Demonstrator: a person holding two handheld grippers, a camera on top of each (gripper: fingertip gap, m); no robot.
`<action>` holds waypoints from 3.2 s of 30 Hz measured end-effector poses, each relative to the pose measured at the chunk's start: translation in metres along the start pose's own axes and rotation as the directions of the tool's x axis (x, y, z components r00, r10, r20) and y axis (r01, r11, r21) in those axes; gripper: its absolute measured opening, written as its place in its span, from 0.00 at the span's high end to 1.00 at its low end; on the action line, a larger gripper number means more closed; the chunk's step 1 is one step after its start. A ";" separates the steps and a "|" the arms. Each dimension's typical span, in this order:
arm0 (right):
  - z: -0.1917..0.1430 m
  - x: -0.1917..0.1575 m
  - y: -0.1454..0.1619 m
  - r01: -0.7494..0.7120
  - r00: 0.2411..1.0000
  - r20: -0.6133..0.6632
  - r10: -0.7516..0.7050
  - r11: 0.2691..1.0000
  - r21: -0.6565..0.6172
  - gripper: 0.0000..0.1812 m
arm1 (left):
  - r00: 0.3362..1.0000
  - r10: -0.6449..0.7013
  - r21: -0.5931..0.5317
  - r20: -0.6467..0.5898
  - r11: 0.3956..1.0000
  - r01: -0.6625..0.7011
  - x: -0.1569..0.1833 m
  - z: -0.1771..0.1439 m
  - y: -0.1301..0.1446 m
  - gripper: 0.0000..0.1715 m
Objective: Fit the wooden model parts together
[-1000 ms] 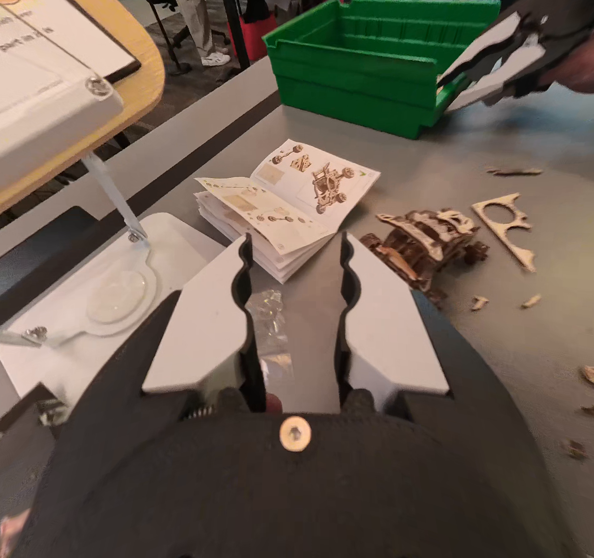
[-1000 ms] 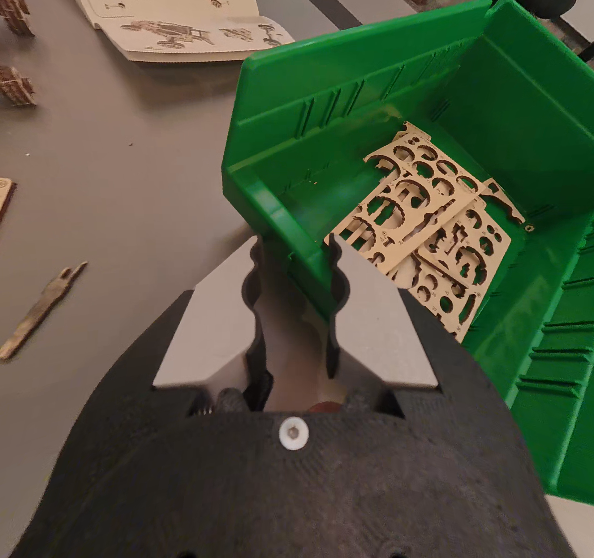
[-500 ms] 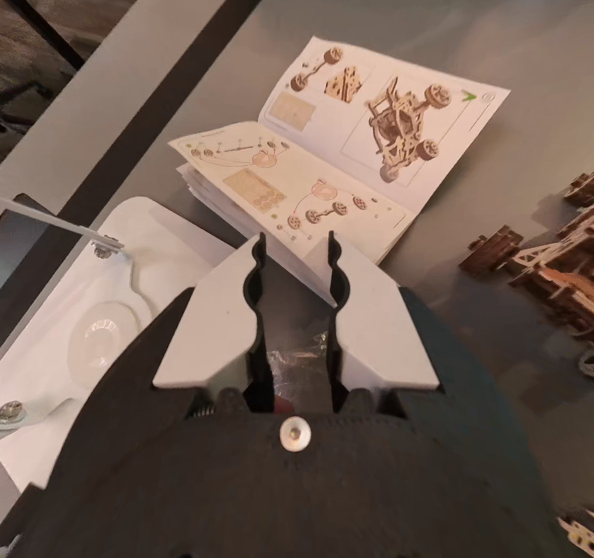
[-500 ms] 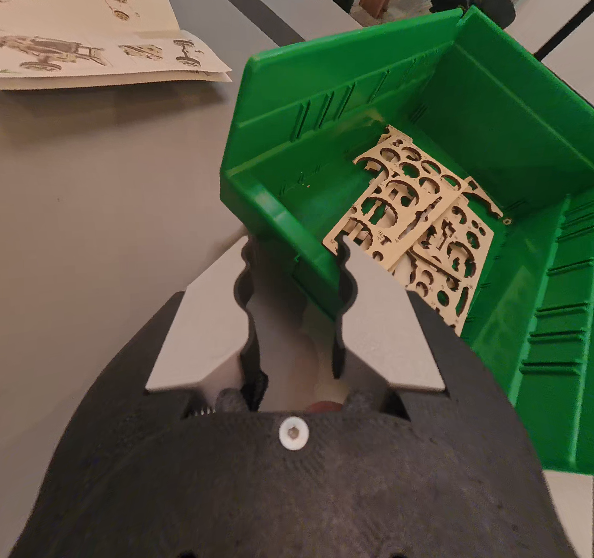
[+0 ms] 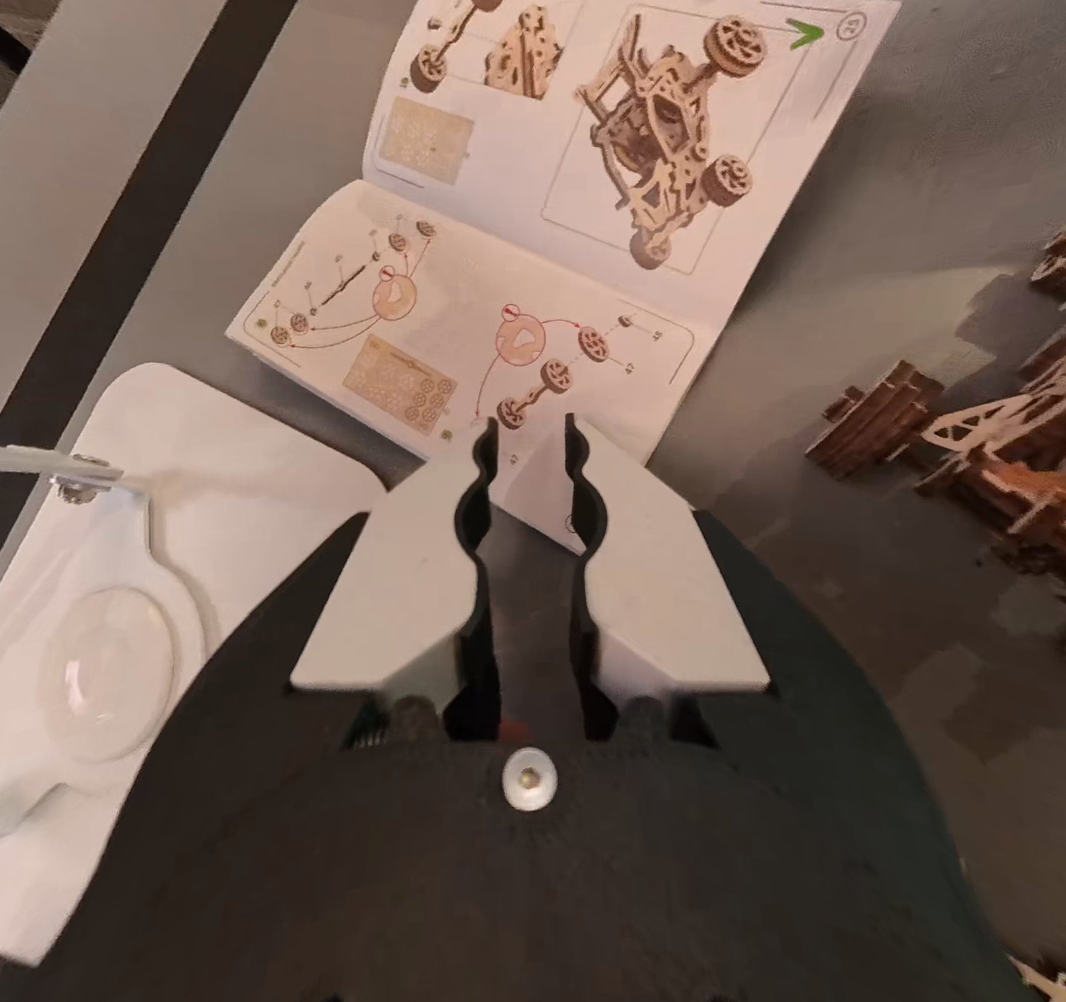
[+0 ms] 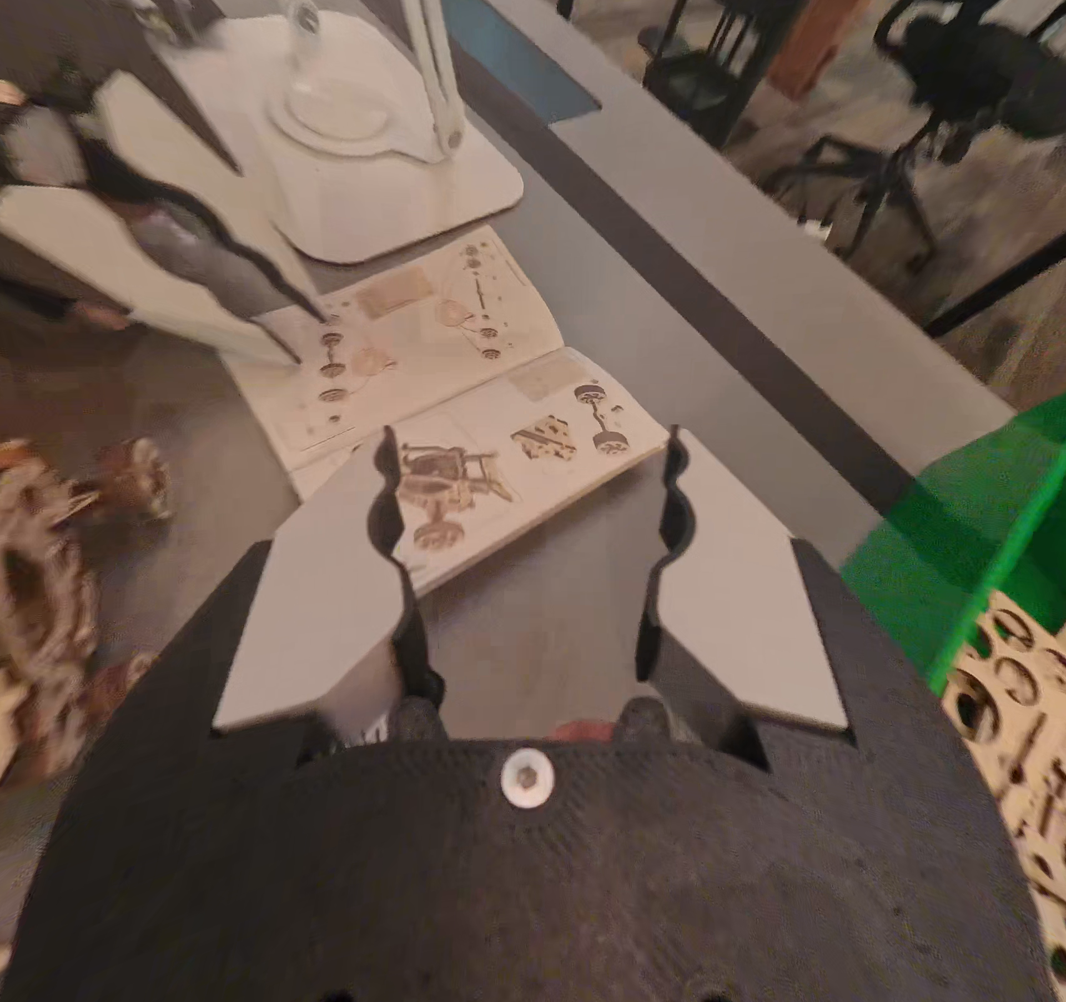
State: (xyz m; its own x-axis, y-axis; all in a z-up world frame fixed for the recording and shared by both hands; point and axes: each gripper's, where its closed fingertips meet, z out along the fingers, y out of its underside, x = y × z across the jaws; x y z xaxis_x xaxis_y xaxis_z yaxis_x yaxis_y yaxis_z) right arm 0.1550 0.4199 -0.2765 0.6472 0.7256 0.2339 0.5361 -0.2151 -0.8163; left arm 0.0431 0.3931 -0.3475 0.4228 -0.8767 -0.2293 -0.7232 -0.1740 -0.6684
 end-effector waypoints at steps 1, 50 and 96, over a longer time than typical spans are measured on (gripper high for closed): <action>0.015 0.001 0.004 -0.008 1.000 0.008 0.009 0.999 -0.041 0.50 | 1.000 0.006 -0.003 -0.007 1.000 -0.006 0.002 0.000 0.000 0.90; 0.070 -0.016 0.042 -0.089 0.959 0.250 0.134 0.979 -0.183 0.96 | 0.997 0.068 0.078 -0.045 0.995 -0.064 0.017 -0.002 0.002 1.00; -0.071 -0.165 0.083 0.083 0.916 0.401 -0.029 0.990 -0.118 0.67 | 0.986 -0.001 0.057 -0.164 0.998 0.011 0.096 -0.057 0.025 0.74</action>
State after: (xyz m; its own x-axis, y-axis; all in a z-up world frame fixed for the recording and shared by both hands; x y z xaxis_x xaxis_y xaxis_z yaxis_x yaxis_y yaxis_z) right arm 0.1315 0.2362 -0.3451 0.3601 0.9326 0.0260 0.6481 -0.2300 -0.7260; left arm 0.0343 0.2785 -0.3460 0.3284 -0.9382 -0.1093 -0.6864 -0.1576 -0.7099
